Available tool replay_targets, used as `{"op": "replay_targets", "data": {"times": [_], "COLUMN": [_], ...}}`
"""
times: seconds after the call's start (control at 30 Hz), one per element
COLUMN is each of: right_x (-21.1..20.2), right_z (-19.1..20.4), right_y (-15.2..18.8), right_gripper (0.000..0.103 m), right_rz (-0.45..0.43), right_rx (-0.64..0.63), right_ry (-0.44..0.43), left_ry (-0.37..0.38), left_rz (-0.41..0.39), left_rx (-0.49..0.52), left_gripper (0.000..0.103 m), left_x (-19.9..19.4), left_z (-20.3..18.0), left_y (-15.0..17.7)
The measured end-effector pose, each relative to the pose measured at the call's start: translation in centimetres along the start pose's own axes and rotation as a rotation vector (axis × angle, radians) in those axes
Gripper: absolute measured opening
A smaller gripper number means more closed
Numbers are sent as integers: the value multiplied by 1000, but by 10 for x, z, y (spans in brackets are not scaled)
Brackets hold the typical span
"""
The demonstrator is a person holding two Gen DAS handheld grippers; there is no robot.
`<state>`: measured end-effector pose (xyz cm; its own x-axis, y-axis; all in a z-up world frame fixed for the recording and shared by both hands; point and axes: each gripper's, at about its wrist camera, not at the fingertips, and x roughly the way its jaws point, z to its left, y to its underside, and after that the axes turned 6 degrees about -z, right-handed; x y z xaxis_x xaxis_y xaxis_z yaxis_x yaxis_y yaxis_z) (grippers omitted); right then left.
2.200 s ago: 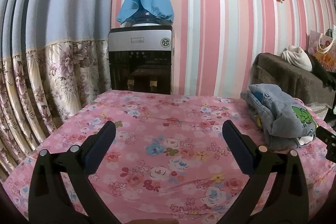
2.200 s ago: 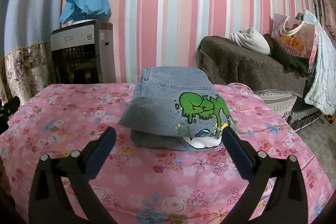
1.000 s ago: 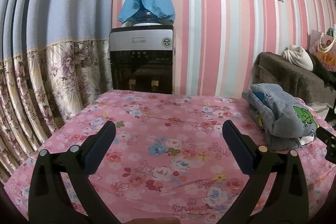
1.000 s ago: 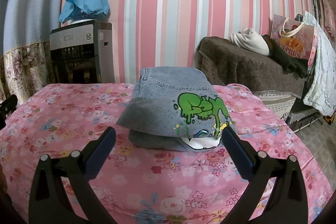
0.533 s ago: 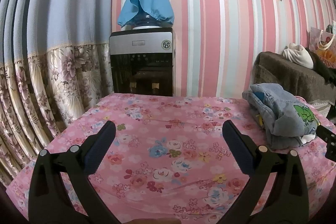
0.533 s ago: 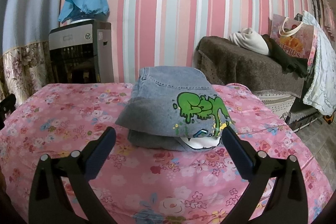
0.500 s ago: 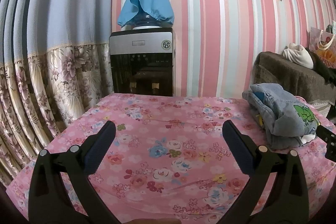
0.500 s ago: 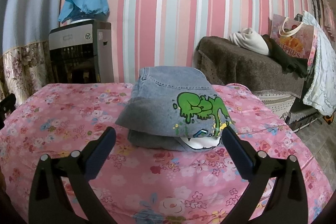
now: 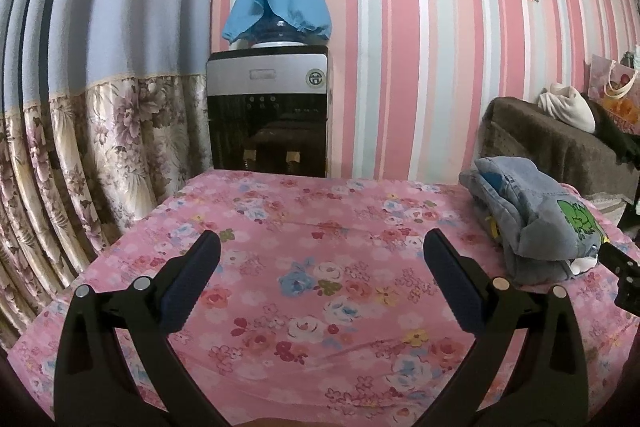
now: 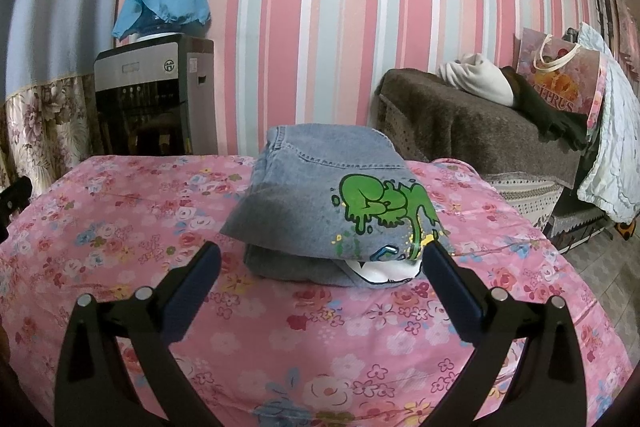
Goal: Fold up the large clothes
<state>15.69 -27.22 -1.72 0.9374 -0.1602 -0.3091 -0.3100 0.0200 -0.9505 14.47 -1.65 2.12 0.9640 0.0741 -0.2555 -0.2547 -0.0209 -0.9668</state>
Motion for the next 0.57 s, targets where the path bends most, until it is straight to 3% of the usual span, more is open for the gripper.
{"op": "replay_targets", "data": {"times": [0.57], "right_x": [0], "right_z": [0], "right_y": [-1], "right_gripper": [101], "right_rz": [-1], "right_rx": [-4], "right_ry": [-2], "left_ry": [13], "left_rz": [10], "left_rx": [-28], "left_gripper": [100], "left_x": [1], "left_z": [4], "left_y": [3]}}
